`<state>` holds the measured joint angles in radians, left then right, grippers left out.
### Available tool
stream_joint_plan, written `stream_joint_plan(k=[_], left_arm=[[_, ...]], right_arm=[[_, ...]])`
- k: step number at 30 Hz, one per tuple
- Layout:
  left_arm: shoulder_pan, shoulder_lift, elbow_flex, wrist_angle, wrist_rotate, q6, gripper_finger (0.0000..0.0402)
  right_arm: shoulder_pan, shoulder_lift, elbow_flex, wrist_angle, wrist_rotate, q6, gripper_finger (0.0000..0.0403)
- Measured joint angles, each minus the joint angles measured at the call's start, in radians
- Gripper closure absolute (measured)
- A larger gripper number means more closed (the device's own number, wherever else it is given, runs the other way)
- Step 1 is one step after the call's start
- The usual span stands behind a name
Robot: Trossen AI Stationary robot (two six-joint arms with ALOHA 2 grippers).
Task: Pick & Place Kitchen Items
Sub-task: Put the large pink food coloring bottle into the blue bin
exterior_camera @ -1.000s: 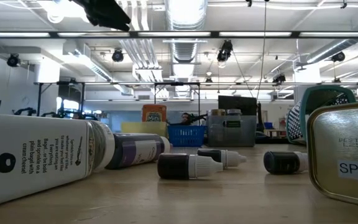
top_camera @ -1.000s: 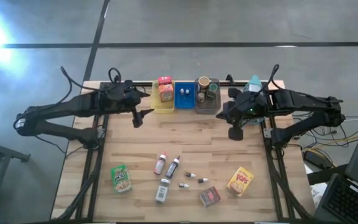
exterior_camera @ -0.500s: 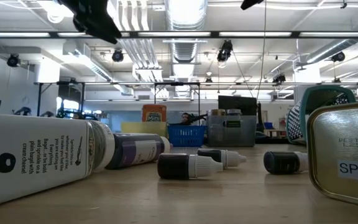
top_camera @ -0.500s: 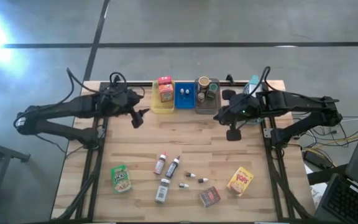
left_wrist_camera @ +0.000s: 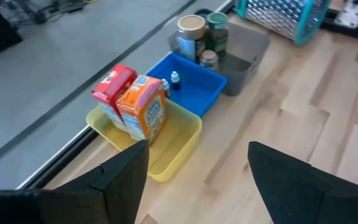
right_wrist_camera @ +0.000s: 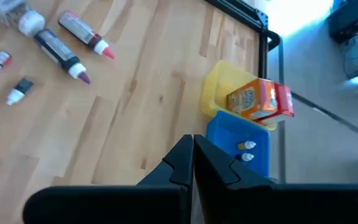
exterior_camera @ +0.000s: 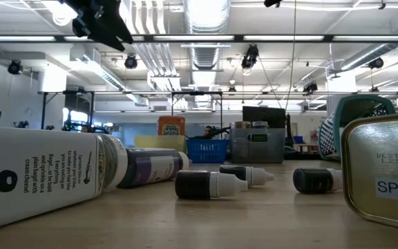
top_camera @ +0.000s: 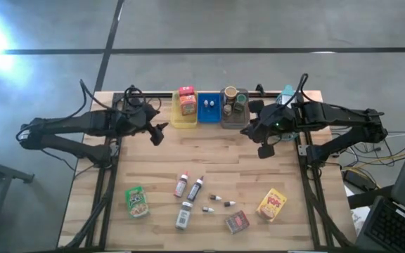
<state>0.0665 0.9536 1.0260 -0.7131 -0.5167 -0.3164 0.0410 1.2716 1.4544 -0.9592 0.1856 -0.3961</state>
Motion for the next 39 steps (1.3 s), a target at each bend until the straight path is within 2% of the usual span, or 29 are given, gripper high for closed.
stream_joint_plan(k=[3,10,17,27,39], left_arm=[[-0.006,0.014,0.000,0.003,-0.036,-0.016,0.0123],[-0.006,0.058,0.000,-0.002,-0.036,-0.018,0.0124],[-0.016,0.112,0.061,-0.205,-0.034,-0.169,0.0125],[-0.153,0.217,0.113,-0.305,-0.025,-0.423,0.0125],[-0.365,0.379,0.214,-0.351,-0.031,-0.735,0.0125]], right_arm=[[-0.001,0.000,0.000,-0.010,-0.002,0.010,0.0394],[0.000,-0.002,-0.007,-0.078,-0.003,0.166,0.0394],[0.000,0.000,-0.009,-0.041,-0.001,0.189,0.0394],[-0.007,0.003,-0.009,0.009,0.000,0.023,0.0394],[-0.107,0.006,-0.009,0.005,-0.010,-0.135,0.0394]])
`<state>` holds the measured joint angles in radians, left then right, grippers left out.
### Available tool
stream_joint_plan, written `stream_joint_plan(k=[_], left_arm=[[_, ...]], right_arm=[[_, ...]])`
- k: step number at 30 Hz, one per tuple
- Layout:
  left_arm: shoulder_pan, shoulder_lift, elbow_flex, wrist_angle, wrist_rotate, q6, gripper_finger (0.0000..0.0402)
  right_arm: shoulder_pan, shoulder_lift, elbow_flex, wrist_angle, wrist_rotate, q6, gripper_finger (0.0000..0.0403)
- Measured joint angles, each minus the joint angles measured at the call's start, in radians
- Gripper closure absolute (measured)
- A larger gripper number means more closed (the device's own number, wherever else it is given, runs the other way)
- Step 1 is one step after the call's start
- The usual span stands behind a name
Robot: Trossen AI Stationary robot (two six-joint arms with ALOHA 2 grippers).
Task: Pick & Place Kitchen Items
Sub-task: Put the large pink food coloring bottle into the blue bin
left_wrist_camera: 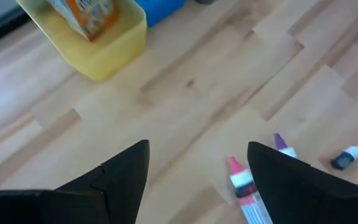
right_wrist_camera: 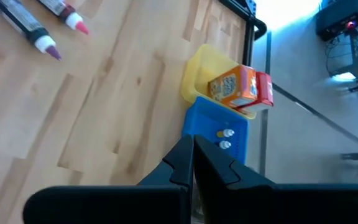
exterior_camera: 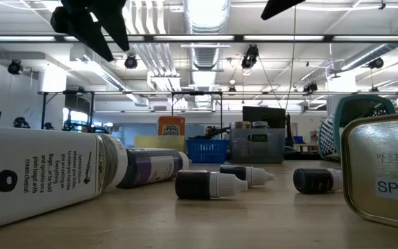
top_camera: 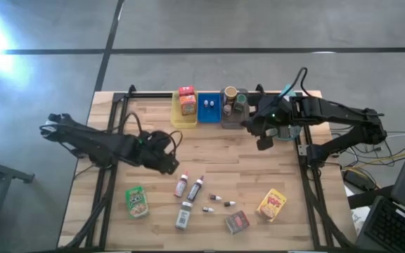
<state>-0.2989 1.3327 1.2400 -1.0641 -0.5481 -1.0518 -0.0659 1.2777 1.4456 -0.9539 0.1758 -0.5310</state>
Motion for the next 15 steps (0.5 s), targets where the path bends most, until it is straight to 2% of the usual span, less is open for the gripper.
stream_joint_plan(k=[11,15], left_arm=[[-0.065,0.102,0.053,-0.036,0.045,-0.163,0.0125],[-0.070,0.127,0.050,-0.038,0.062,-0.208,0.0125]], right_arm=[[-0.064,0.000,0.000,-0.009,-0.005,-0.050,0.0394],[-0.084,0.000,-0.002,-0.007,-0.064,-0.060,0.0394]])
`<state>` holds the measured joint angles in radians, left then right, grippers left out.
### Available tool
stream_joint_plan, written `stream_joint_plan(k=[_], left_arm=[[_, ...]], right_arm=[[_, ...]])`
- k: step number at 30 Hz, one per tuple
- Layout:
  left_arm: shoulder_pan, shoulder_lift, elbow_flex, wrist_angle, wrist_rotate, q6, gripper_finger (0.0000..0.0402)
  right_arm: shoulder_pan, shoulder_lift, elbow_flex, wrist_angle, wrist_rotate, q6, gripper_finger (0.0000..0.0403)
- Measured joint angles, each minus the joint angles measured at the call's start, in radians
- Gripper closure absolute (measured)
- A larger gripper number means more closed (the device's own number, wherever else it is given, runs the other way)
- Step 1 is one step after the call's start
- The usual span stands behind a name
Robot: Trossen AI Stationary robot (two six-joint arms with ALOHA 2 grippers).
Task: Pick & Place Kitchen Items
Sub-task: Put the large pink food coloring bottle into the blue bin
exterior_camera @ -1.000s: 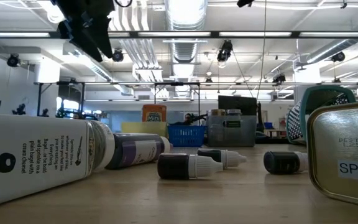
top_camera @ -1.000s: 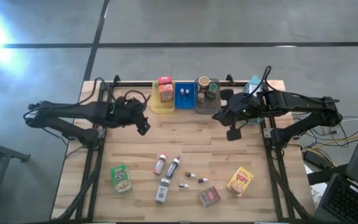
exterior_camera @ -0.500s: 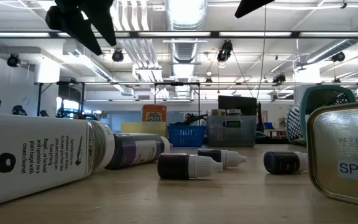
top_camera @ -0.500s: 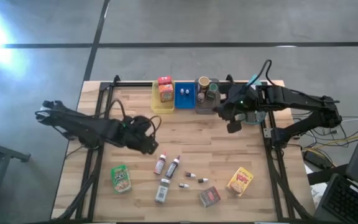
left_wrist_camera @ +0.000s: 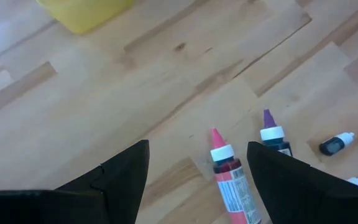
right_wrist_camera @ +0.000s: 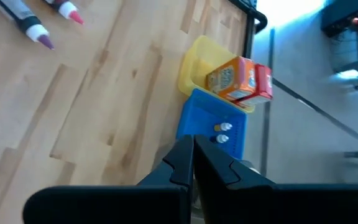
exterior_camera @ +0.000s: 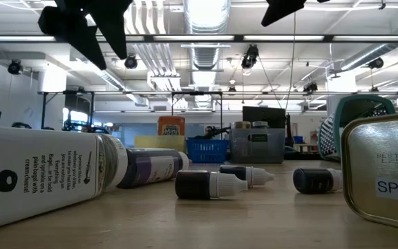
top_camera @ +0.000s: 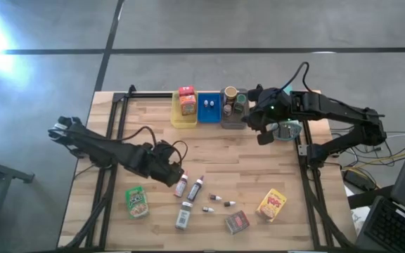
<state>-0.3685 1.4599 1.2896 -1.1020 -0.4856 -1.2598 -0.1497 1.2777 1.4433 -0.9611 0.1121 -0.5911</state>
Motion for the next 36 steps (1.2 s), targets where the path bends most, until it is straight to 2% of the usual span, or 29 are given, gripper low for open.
stream_joint_plan(k=[4,16,27,36], left_arm=[[-0.001,0.028,0.000,0.000,0.016,-0.023,0.0125],[-0.005,0.097,-0.001,0.002,0.085,-0.106,0.0124],[-0.013,0.135,-0.001,0.037,0.180,-0.111,0.0124],[-0.012,0.135,-0.001,0.052,0.181,-0.115,0.0124]], right_arm=[[-0.017,0.000,-0.007,0.001,-0.036,-0.007,0.0394],[-0.035,0.000,-0.077,0.031,-0.036,-0.020,0.0394],[-0.034,0.000,-0.101,0.057,-0.034,-0.023,0.0394],[-0.034,0.000,-0.101,0.064,-0.034,0.004,0.0394]])
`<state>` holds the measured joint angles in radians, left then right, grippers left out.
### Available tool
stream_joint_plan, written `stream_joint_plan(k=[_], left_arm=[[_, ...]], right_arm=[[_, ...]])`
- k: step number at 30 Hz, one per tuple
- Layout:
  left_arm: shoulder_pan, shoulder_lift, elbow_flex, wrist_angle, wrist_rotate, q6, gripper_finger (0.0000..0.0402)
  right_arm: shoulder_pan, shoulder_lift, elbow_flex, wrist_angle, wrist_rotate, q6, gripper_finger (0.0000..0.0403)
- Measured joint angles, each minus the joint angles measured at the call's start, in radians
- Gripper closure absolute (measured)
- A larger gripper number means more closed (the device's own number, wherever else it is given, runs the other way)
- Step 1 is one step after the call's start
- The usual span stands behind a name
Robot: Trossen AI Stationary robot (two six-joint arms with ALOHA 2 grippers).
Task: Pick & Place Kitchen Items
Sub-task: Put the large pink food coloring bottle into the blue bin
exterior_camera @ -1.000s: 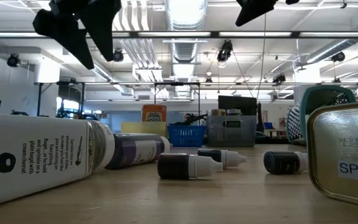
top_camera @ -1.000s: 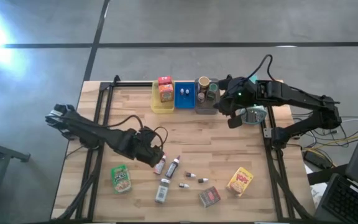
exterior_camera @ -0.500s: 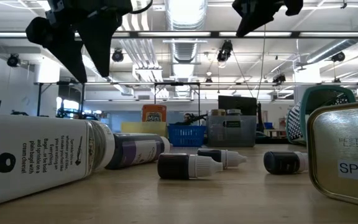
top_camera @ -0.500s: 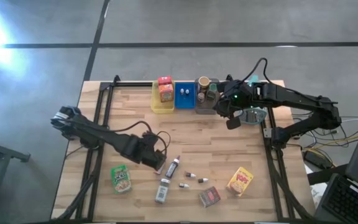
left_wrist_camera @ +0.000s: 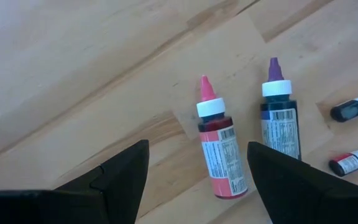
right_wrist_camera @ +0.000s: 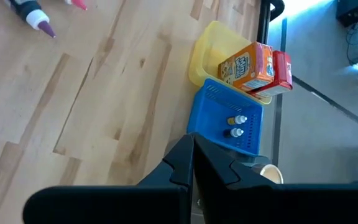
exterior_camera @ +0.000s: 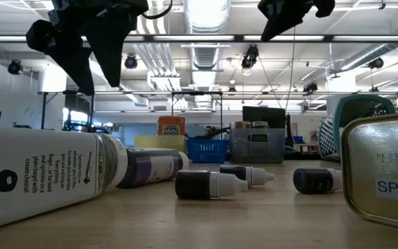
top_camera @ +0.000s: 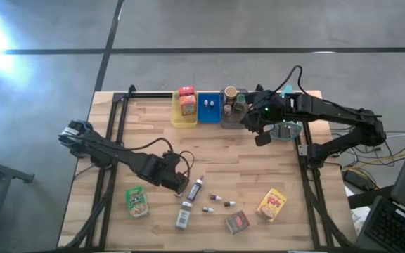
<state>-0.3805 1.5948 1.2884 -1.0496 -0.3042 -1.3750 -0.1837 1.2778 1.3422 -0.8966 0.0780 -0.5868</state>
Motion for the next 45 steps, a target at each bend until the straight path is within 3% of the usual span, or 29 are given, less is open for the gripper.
stream_joint_plan(k=[15,25,32,40,45], left_arm=[[-0.032,0.000,-0.053,0.102,0.042,0.002,0.0124],[-0.020,0.034,-0.053,0.183,-0.014,-0.034,0.0124],[0.033,0.135,-0.053,0.228,0.121,-0.037,0.0124],[0.072,0.185,-0.053,0.238,0.163,-0.041,0.0125],[0.121,0.218,-0.053,0.239,0.242,-0.004,0.0124]], right_arm=[[0.000,0.000,0.000,0.014,0.000,0.139,0.0394],[0.000,-0.001,-0.005,0.012,0.000,0.106,0.0394],[0.000,-0.001,-0.030,0.011,0.000,0.080,0.0394],[0.000,-0.001,-0.051,-0.014,0.000,0.081,0.0394],[0.000,-0.001,-0.055,-0.013,0.000,0.079,0.0394]])
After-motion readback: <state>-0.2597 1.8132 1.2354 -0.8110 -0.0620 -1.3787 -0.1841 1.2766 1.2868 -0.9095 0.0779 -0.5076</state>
